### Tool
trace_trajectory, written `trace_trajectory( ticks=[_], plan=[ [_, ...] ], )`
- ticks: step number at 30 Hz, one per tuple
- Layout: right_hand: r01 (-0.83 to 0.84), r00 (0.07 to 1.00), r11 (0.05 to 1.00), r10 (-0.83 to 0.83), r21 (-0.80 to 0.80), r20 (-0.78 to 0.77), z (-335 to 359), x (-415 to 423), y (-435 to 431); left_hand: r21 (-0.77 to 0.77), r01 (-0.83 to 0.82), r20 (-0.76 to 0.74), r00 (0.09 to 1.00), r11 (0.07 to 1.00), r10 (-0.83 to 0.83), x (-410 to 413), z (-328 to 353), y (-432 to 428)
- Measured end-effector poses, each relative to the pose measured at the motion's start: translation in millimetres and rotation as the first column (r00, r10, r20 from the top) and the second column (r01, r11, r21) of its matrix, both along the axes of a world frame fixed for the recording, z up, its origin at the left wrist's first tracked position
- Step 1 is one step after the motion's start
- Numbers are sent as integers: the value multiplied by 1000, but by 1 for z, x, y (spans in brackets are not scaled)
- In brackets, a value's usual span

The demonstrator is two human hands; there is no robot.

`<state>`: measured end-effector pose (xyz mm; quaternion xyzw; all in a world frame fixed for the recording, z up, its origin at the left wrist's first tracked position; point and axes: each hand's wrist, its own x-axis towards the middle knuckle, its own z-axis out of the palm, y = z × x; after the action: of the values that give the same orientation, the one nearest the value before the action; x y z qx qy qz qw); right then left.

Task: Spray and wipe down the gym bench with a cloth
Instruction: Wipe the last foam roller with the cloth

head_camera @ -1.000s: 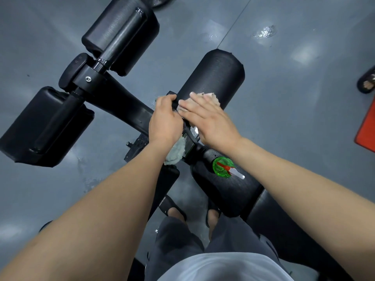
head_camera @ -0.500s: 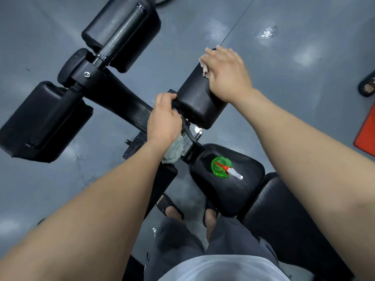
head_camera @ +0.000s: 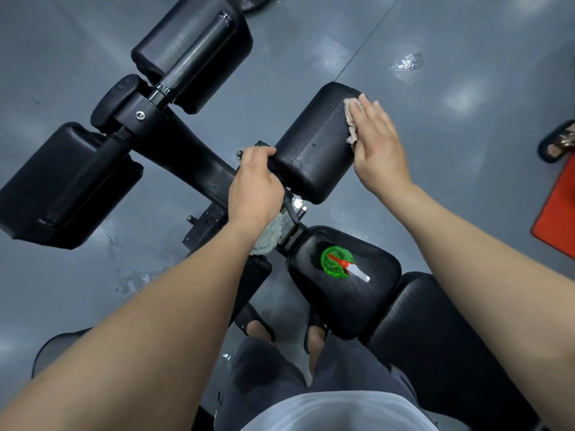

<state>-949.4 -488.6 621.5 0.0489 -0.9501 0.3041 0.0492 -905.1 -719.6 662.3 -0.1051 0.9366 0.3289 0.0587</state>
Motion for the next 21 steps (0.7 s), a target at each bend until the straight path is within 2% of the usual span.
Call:
trace_trajectory(
  ticks=[5, 8, 12, 21],
  plan=[
    [49, 995, 999, -48, -17, 85, 19, -36, -11, 3, 5, -8, 1000, 1000, -5, -1, 0, 0],
    [21, 994, 1000, -22, 11, 111, 30, -50, -24, 4, 5, -7, 1000, 1000, -5, 0, -1, -1],
    [-78, 997, 992, 75, 104, 33, 28, -28, -43, 3, 2, 2, 1000, 1000, -2, 0, 0, -1],
    [-264, 947, 963, 269, 50, -174, 10, 33, -75, 6, -2, -18, 1000, 1000, 2, -1, -1, -3]
  ],
)
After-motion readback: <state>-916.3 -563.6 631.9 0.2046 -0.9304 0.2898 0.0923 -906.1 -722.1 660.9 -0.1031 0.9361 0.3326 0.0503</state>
